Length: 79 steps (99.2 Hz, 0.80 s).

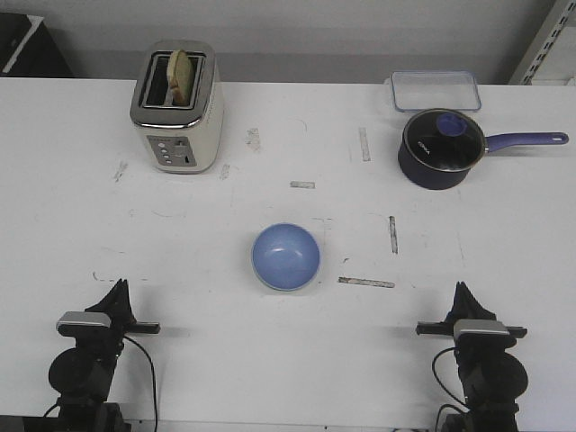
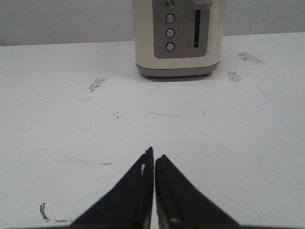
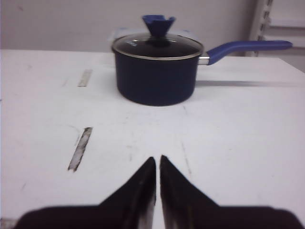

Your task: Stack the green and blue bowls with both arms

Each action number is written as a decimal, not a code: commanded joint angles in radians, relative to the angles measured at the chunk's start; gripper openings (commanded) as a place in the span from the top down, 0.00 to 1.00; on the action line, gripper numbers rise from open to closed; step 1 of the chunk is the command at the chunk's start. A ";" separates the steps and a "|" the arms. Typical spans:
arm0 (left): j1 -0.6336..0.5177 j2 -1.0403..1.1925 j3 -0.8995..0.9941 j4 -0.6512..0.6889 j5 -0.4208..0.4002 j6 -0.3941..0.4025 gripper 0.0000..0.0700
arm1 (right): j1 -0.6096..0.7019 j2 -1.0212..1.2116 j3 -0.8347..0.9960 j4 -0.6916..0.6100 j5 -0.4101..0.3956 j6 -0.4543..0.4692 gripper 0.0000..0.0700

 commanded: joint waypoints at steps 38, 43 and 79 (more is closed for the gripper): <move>0.000 -0.001 -0.021 0.011 0.002 -0.009 1.00 | 0.002 -0.148 -0.073 0.000 -0.014 -0.006 0.99; 0.000 -0.001 -0.021 0.010 0.002 -0.009 1.00 | 0.002 -0.148 -0.073 0.001 -0.014 -0.007 0.99; 0.000 -0.001 -0.021 0.010 0.002 -0.009 1.00 | 0.002 -0.148 -0.073 0.001 -0.014 -0.007 0.99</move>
